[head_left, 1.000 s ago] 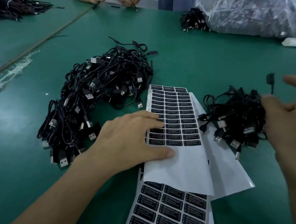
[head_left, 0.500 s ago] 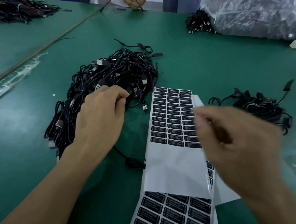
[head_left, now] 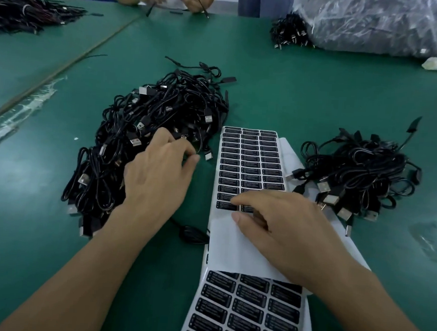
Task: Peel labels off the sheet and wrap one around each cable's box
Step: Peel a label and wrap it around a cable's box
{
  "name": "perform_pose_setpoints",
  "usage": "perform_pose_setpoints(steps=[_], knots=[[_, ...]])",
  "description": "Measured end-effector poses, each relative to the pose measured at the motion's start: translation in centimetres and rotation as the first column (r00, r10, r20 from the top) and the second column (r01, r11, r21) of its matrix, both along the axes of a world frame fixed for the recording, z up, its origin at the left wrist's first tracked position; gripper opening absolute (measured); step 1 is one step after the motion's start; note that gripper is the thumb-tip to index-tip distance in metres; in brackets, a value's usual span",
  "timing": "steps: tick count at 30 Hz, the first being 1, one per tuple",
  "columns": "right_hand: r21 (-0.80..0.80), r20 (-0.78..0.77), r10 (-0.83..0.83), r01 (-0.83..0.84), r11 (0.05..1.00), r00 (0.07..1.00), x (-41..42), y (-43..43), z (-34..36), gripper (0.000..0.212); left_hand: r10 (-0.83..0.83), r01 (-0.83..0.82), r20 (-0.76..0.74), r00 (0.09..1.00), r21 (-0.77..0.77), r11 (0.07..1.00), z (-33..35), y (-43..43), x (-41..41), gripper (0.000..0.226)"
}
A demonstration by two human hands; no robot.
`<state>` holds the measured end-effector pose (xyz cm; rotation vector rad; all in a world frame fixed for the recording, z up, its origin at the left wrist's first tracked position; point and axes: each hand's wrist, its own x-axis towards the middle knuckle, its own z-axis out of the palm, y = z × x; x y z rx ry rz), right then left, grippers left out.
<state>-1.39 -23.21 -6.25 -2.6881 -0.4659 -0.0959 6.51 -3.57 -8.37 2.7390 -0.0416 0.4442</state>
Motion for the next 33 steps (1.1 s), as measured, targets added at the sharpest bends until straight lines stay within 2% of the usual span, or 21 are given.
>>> perform_pose_setpoints(steps=[4,7,10,14,17,19,24,26,30,33], knots=[[0.015,-0.032,-0.019,0.019,1.000,0.999,0.1,0.0,-0.2,0.032,-0.030,0.065,0.170,0.985,-0.207,0.976,-0.1,0.0,0.0,0.020],[0.017,-0.045,-0.016,0.017,1.000,0.999,0.2,0.1,-0.3,0.031,0.020,0.135,0.316,0.949,-0.461,0.877,0.6,0.1,-0.1,0.031],[0.023,-0.030,-0.015,0.015,1.000,0.999,0.4,-0.1,-0.8,0.032,0.045,0.246,0.448,0.893,-0.569,0.784,1.2,0.4,-0.2,0.042],[0.167,0.026,-0.058,0.053,0.985,0.998,0.6,-0.4,-1.7,0.045,-0.066,0.420,0.609,0.791,-0.462,0.781,1.1,0.2,-0.6,0.052],[0.374,0.022,-0.089,0.075,0.924,0.996,0.8,-0.6,-2.0,0.067,-0.223,0.555,0.673,0.705,-0.328,0.764,1.2,-0.3,-1.0,0.054],[0.477,0.010,-0.073,0.060,0.877,0.997,0.7,-0.5,-2.0,0.074,-0.305,0.614,0.675,0.672,-0.277,0.739,1.3,-0.5,-1.2,0.058],[0.647,0.069,-0.031,-0.021,0.762,0.997,0.7,-0.1,-1.9,0.035,-0.362,0.610,0.621,0.695,-0.242,0.754,1.2,-0.5,-1.3,0.045],[0.668,0.094,-0.042,-0.032,0.744,0.995,0.8,-0.1,-2.0,0.022,-0.353,0.592,0.610,0.709,-0.243,0.769,1.2,-0.4,-1.4,0.042],[0.629,0.146,-0.084,-0.027,0.777,0.986,0.8,-0.2,-2.0,0.019,-0.310,0.491,0.554,0.773,-0.214,0.844,1.1,-0.2,-1.6,0.037],[0.587,0.173,-0.105,-0.017,0.809,0.979,0.9,-0.2,-2.1,0.020,-0.280,0.382,0.520,0.807,-0.098,0.919,1.3,-0.4,-1.8,0.023]])
